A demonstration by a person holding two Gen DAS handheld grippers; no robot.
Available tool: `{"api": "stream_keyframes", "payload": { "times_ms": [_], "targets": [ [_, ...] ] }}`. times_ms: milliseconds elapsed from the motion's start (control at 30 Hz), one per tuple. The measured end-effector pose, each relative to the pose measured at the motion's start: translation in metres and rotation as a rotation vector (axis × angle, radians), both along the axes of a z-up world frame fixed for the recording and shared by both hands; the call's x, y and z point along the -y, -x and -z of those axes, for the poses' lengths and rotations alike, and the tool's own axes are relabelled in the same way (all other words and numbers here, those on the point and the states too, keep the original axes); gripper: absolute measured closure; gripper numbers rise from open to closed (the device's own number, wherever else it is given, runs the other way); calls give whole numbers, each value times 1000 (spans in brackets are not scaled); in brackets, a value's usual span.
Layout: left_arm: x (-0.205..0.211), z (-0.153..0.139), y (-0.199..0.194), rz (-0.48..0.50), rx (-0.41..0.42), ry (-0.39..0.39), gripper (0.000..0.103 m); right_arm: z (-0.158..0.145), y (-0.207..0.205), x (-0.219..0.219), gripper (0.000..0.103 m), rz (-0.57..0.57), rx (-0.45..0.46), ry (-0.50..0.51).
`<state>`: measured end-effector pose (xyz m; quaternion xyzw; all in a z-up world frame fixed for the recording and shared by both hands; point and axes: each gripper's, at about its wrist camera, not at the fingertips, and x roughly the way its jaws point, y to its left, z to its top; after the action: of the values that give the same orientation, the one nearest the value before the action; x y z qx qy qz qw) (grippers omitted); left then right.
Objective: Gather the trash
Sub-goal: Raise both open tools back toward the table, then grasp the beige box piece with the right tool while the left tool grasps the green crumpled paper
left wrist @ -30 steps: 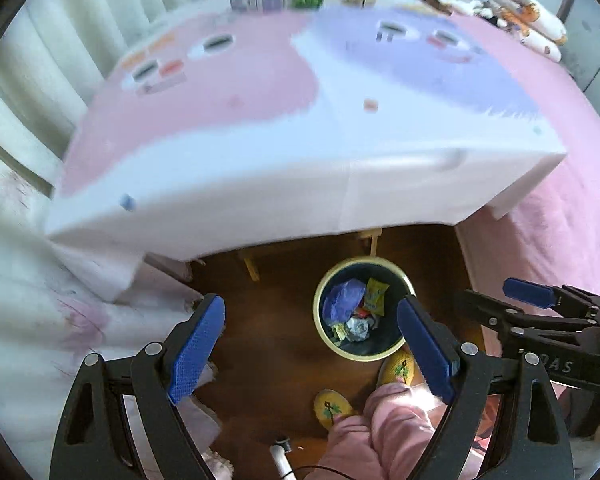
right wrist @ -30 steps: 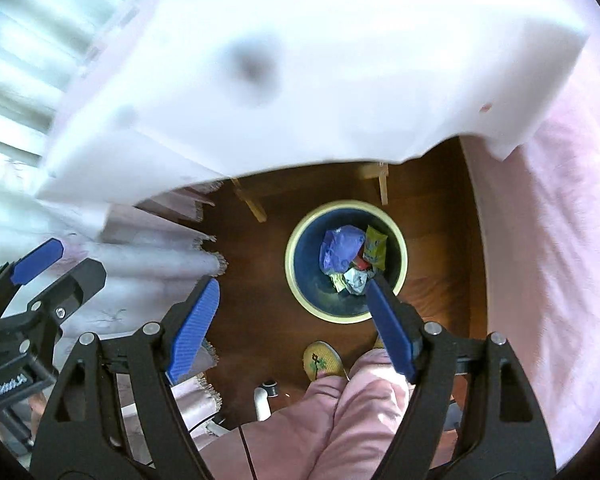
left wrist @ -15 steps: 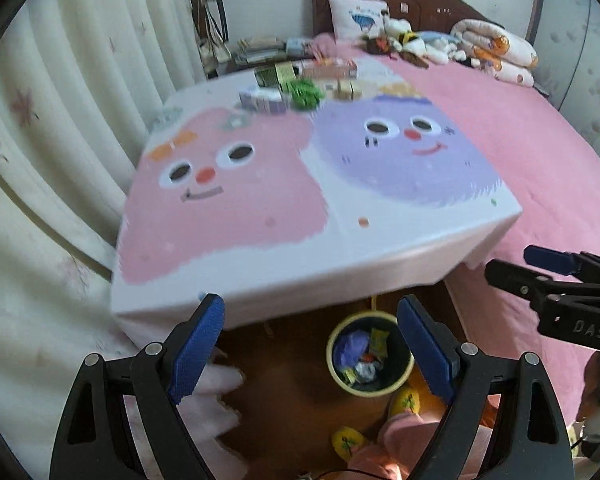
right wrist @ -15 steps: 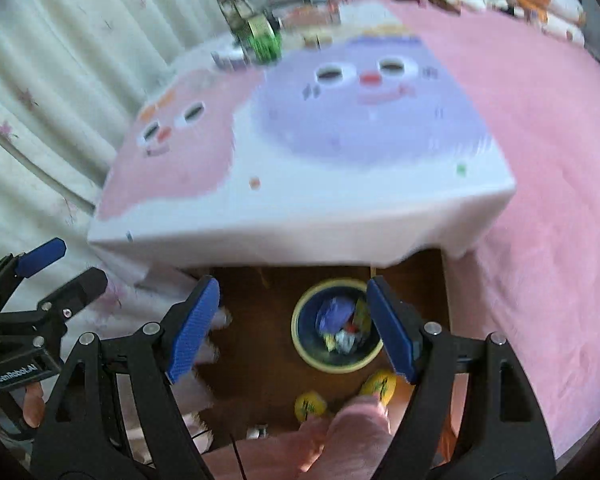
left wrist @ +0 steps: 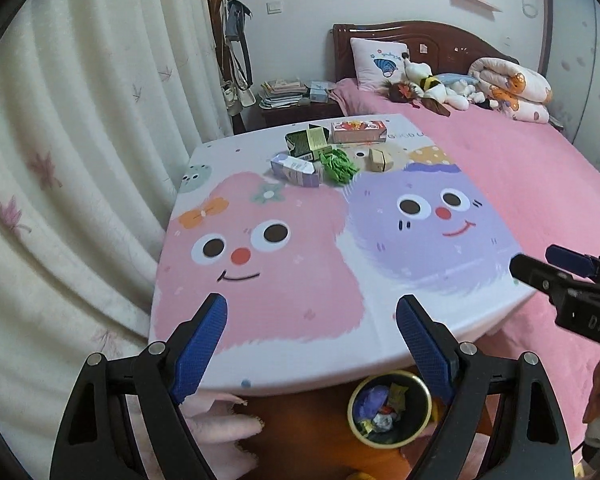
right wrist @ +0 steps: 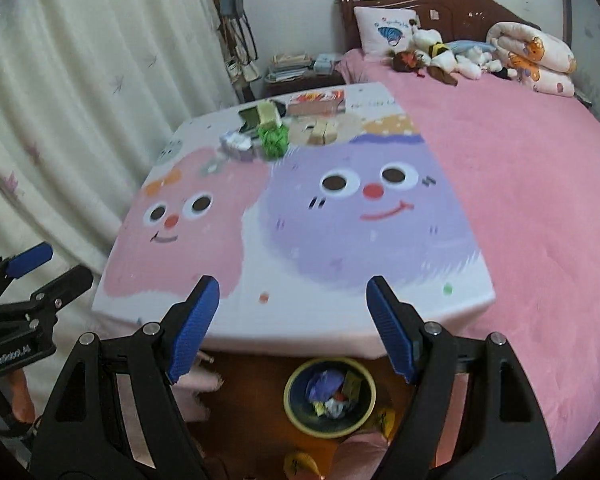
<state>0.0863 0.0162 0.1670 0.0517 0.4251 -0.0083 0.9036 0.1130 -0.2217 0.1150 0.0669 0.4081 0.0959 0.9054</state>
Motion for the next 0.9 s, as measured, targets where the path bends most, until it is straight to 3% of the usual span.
{"api": "stream_keyframes", "payload": {
  "times_ms": [267,600,733,900],
  "targets": [
    [26,37,-103,-55,-84,34,15,18,-113,22,29,-3,8,1],
    [55,119,-286,-213,-192,126,15,120,-321,45,29,-53,-51,21],
    [57,155,-339,-282,-228,171,15,160,-369,39,29,-88,-84,54],
    [54,178,-368,-332,-247,207,16,186,-409,19,27,-147,-75,90]
  ]
}}
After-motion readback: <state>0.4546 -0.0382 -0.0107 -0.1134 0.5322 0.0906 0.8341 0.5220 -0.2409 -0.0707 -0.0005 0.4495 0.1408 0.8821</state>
